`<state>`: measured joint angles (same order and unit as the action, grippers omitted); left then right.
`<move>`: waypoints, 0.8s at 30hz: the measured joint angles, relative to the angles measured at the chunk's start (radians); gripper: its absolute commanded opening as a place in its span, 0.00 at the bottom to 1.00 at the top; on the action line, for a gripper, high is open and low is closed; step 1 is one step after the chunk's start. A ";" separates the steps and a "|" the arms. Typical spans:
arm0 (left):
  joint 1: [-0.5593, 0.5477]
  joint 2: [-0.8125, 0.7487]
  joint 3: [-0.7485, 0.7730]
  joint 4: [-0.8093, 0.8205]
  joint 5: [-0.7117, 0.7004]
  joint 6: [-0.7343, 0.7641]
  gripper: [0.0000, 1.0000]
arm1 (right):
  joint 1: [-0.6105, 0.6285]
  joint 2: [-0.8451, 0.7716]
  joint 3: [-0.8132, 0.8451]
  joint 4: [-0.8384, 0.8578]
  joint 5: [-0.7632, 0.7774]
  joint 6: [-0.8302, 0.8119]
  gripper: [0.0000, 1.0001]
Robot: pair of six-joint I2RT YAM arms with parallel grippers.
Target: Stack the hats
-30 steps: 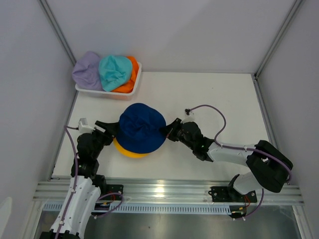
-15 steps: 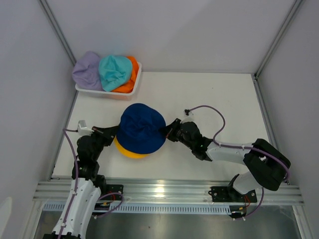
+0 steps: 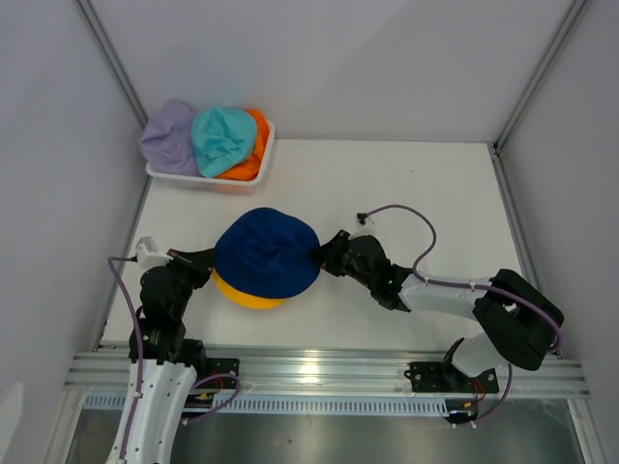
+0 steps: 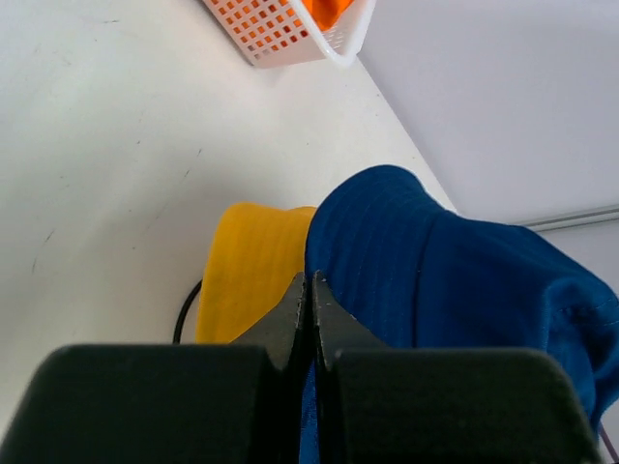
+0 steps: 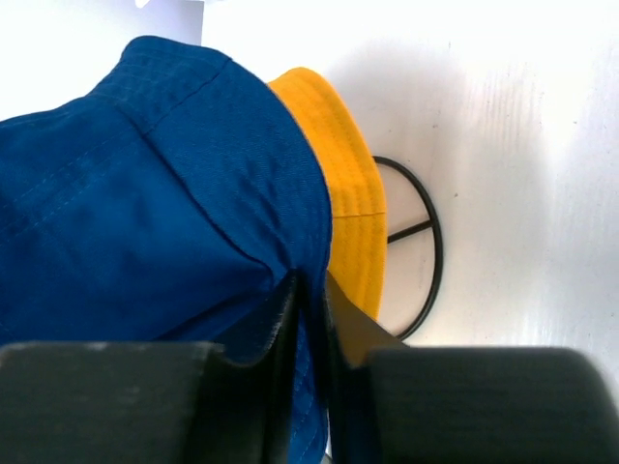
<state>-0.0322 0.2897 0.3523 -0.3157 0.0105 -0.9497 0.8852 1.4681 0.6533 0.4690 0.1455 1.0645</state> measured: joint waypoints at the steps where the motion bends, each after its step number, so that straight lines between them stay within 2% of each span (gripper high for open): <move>1: 0.000 -0.003 -0.003 -0.005 -0.002 0.002 0.01 | -0.001 0.000 0.000 -0.002 -0.001 0.001 0.22; 7: 0.000 -0.009 -0.035 -0.025 -0.007 0.011 0.01 | -0.024 0.002 0.000 -0.004 -0.022 -0.004 0.22; 11: 0.000 -0.010 -0.044 -0.038 -0.009 0.024 0.01 | -0.032 0.027 0.007 -0.002 -0.048 -0.005 0.27; 17: 0.000 -0.034 -0.048 -0.056 -0.020 0.044 0.01 | -0.037 0.048 0.008 0.003 -0.071 -0.007 0.24; 20: 0.000 -0.037 -0.056 -0.058 -0.025 0.045 0.01 | -0.043 0.052 0.010 0.033 -0.084 -0.008 0.14; 22: 0.000 -0.037 -0.060 -0.064 -0.027 0.045 0.01 | -0.050 0.065 0.011 0.054 -0.093 -0.008 0.01; 24: 0.000 -0.036 -0.063 -0.070 -0.031 0.045 0.01 | -0.056 0.082 0.011 0.075 -0.105 0.001 0.00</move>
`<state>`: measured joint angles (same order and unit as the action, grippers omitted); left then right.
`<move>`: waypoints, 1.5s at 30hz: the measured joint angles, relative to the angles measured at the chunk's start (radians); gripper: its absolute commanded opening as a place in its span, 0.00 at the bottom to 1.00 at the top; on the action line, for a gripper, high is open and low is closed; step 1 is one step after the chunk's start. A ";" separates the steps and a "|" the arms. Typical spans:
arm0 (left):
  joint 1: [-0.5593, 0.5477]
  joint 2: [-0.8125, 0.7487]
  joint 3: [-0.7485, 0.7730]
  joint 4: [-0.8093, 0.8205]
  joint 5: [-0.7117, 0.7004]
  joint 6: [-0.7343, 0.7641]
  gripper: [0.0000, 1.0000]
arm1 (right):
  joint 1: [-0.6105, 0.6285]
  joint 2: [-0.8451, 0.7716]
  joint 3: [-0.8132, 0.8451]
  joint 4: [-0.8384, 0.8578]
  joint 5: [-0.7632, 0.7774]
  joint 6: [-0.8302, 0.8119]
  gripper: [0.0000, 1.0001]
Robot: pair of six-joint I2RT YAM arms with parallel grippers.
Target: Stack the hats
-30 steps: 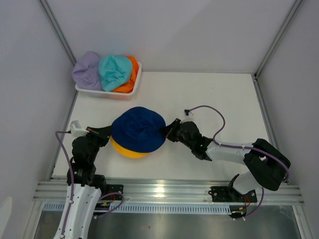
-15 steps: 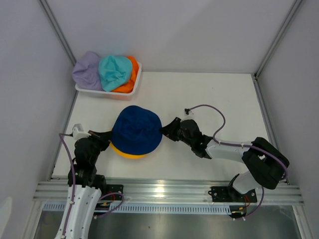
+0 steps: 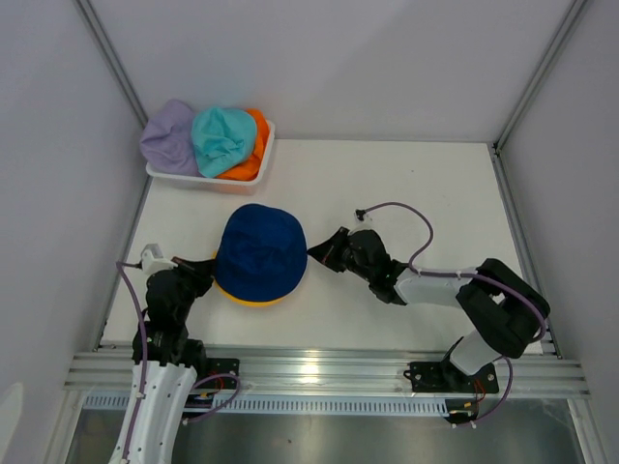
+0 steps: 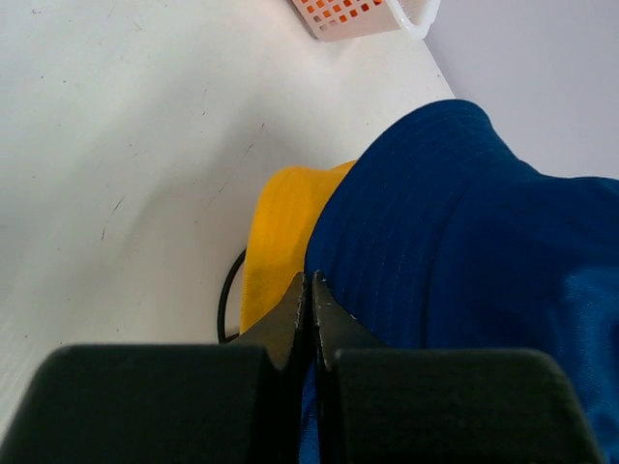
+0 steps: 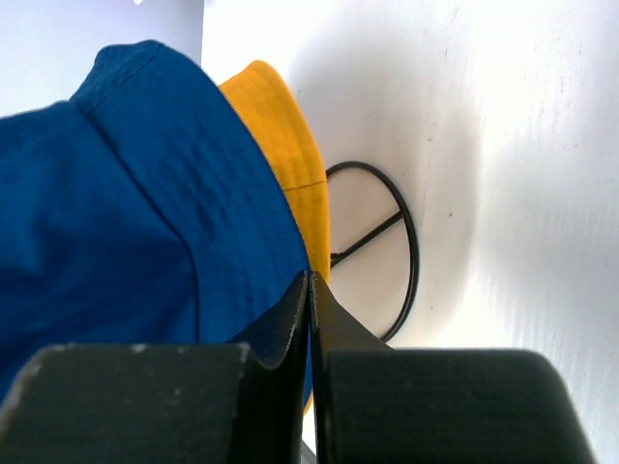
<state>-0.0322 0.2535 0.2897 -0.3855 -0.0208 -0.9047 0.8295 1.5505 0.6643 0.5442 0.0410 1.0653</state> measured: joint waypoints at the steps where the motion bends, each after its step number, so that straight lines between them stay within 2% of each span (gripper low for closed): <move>1: 0.000 0.000 0.000 -0.006 -0.003 -0.001 0.01 | -0.005 0.011 0.000 0.013 -0.005 0.004 0.00; 8: 0.000 -0.003 0.000 -0.057 -0.034 -0.002 0.01 | -0.011 0.062 0.000 0.065 -0.028 0.007 0.00; 16: 0.000 -0.044 0.010 -0.135 -0.047 -0.003 0.01 | -0.050 0.069 0.009 0.047 -0.079 -0.010 0.00; 19: -0.013 -0.071 0.012 -0.160 -0.044 -0.004 0.01 | -0.093 0.055 0.043 -0.016 -0.090 -0.040 0.06; 20: -0.019 -0.078 0.012 -0.167 -0.043 -0.004 0.01 | -0.105 0.046 0.060 -0.040 -0.092 -0.054 0.13; 22: -0.034 -0.089 0.012 -0.178 -0.035 -0.002 0.07 | -0.126 0.025 0.097 -0.082 -0.094 -0.087 0.22; 23: -0.039 -0.091 0.012 -0.179 -0.029 0.002 0.14 | -0.138 0.013 0.125 -0.108 -0.095 -0.108 0.31; 24: -0.043 -0.091 0.014 -0.183 -0.022 0.010 0.30 | -0.146 0.002 0.156 -0.131 -0.097 -0.127 0.35; 26: -0.046 -0.084 0.040 -0.208 -0.009 0.034 0.41 | -0.156 -0.010 0.232 -0.172 -0.108 -0.181 0.39; 27: -0.046 -0.075 0.065 -0.215 -0.008 0.048 0.52 | -0.158 -0.012 0.266 -0.191 -0.114 -0.198 0.40; 31: -0.047 0.028 0.256 -0.243 -0.045 0.123 0.71 | -0.154 -0.011 0.397 -0.227 -0.161 -0.252 0.41; 33: -0.048 0.126 0.385 -0.232 -0.072 0.177 0.75 | -0.146 0.002 0.433 -0.233 -0.174 -0.259 0.41; 37: -0.048 0.348 0.568 -0.189 -0.109 0.252 0.76 | -0.125 0.082 0.493 -0.247 -0.202 -0.262 0.39; 42: -0.043 0.493 0.554 -0.160 -0.117 0.274 0.76 | -0.089 0.204 0.531 -0.298 -0.224 -0.250 0.39; 45: -0.018 0.513 0.509 -0.159 -0.116 0.273 0.77 | -0.071 0.251 0.551 -0.318 -0.235 -0.246 0.40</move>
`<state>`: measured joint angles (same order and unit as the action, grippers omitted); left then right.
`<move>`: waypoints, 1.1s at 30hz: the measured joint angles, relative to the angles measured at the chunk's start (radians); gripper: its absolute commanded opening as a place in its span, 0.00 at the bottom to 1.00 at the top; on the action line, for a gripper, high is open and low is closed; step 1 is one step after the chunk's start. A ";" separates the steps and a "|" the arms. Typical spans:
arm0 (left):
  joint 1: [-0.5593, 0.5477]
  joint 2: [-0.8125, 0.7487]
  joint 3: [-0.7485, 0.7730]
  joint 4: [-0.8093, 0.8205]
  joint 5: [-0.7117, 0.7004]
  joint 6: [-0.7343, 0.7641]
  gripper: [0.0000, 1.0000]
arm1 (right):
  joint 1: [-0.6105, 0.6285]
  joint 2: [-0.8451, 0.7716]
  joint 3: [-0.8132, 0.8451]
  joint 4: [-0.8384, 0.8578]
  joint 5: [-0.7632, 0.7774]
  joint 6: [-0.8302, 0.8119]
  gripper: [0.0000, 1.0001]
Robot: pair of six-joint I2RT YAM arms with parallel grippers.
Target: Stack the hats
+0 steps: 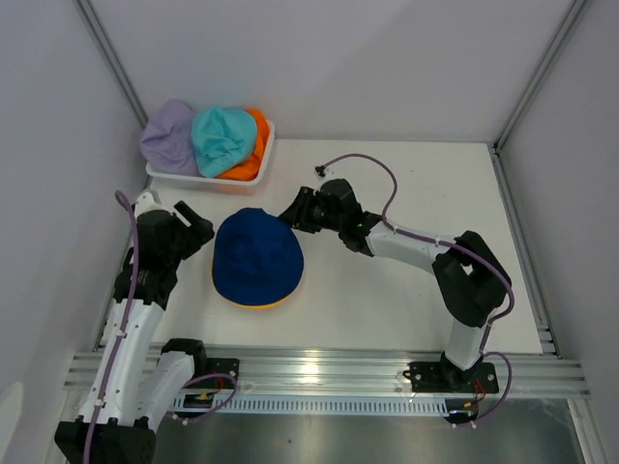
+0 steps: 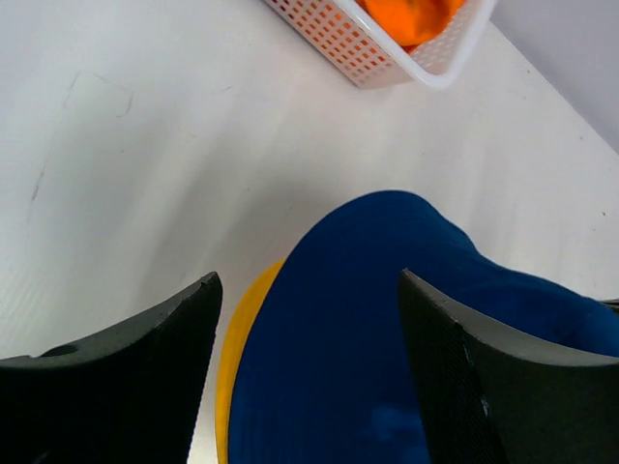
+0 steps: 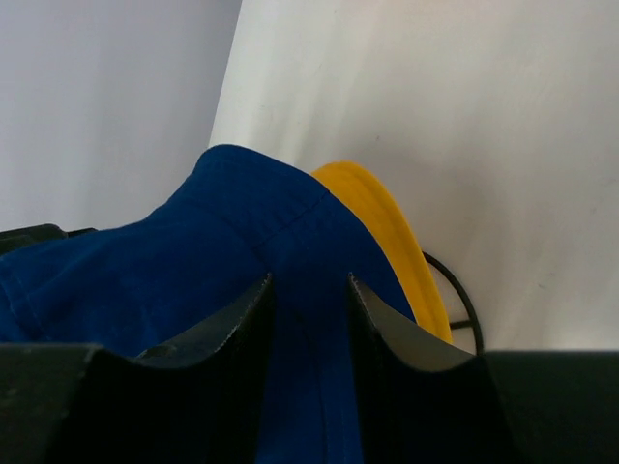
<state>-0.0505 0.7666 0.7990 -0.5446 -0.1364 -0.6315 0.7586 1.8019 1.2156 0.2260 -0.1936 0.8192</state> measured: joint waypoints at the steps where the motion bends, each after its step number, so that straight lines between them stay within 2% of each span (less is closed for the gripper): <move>1: 0.018 0.000 -0.008 0.003 0.005 0.000 0.77 | 0.003 0.018 0.015 -0.008 -0.008 0.000 0.40; 4: 0.095 0.004 -0.019 0.013 0.038 0.000 0.78 | 0.008 0.085 0.102 -0.040 -0.045 -0.006 0.39; 8: 0.170 0.017 -0.027 0.040 0.086 0.003 0.86 | 0.007 0.201 0.273 -0.092 -0.109 -0.013 0.39; 13: 0.235 0.026 -0.066 0.069 0.196 0.005 0.86 | 0.016 0.301 0.407 -0.159 -0.160 -0.029 0.42; 18: 0.305 0.066 -0.125 0.136 0.326 -0.014 0.84 | 0.011 0.391 0.562 -0.226 -0.203 -0.065 0.49; 22: 0.330 0.099 -0.218 0.217 0.430 -0.051 0.82 | -0.013 0.438 0.680 -0.293 -0.248 -0.098 0.59; 26: 0.341 0.106 -0.288 0.312 0.505 -0.097 0.82 | -0.075 0.446 0.772 -0.376 -0.261 -0.136 0.60; 28: 0.342 0.105 -0.310 0.367 0.529 -0.116 0.83 | -0.121 0.432 0.790 -0.406 -0.251 -0.151 0.60; 31: 0.343 0.103 -0.335 0.447 0.555 -0.138 0.83 | -0.185 0.363 0.721 -0.446 -0.223 -0.164 0.61; 33: 0.343 0.104 -0.353 0.499 0.568 -0.149 0.83 | -0.230 0.240 0.555 -0.439 -0.188 -0.162 0.62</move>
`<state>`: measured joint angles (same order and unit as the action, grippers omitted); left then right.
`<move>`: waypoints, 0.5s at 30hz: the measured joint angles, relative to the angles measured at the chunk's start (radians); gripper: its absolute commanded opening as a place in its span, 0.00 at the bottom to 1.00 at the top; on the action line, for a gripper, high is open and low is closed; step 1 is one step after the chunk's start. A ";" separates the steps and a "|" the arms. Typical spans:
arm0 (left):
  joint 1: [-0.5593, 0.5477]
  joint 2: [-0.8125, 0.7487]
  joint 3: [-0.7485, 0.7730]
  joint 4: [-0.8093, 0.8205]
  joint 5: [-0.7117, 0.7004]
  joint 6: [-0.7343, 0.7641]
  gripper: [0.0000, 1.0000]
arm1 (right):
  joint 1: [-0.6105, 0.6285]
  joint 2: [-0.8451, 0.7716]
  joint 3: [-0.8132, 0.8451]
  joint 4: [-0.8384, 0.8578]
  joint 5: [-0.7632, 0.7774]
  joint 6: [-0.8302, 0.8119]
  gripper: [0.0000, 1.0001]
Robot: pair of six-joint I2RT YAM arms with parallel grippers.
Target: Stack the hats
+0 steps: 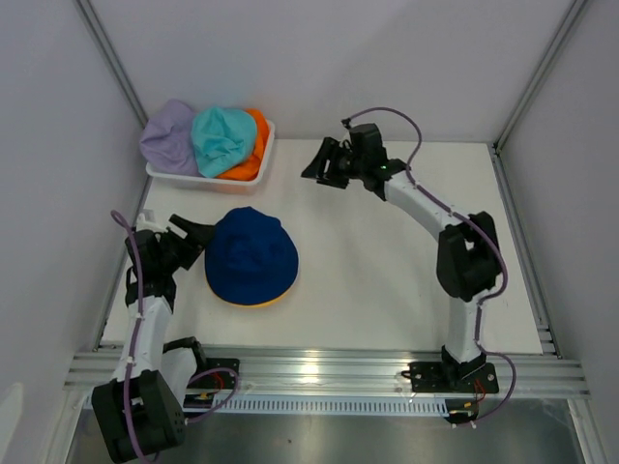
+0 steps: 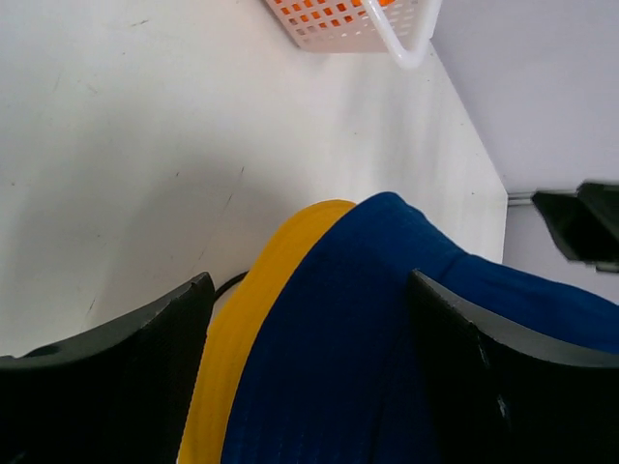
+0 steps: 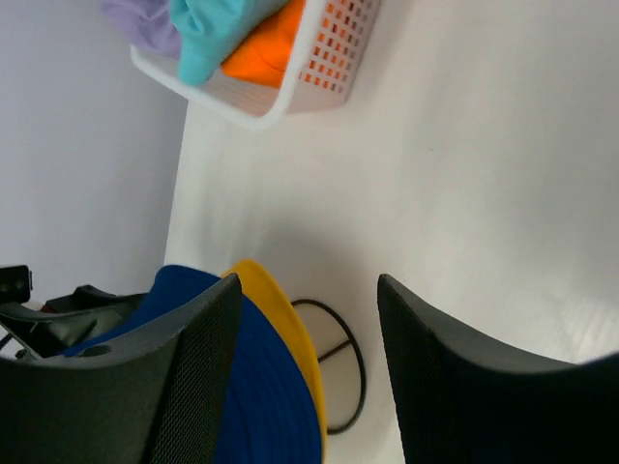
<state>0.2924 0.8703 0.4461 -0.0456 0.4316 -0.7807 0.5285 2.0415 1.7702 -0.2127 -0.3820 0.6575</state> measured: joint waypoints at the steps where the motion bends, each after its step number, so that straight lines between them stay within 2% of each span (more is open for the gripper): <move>1: 0.000 0.000 -0.008 0.024 0.003 -0.005 0.83 | -0.016 -0.036 -0.043 -0.007 0.011 0.002 0.62; 3: 0.000 0.004 -0.024 0.068 0.017 -0.010 0.83 | -0.028 -0.161 -0.198 0.005 0.041 0.017 0.62; 6: 0.001 0.014 -0.051 0.139 0.034 -0.030 0.77 | -0.009 -0.304 -0.363 0.028 0.064 0.059 0.62; 9: 0.001 0.016 -0.080 0.196 0.055 -0.055 0.66 | 0.029 -0.434 -0.548 0.105 0.089 0.136 0.62; 10: 0.001 0.017 -0.085 0.208 0.061 -0.061 0.59 | 0.042 -0.468 -0.612 0.140 0.098 0.164 0.61; 15: 0.002 0.021 -0.090 0.225 0.070 -0.070 0.39 | 0.135 -0.570 -0.867 0.252 0.199 0.302 0.61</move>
<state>0.2947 0.8913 0.3565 0.1791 0.5018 -0.8509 0.6632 1.4712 0.9031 0.0395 -0.1833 0.9592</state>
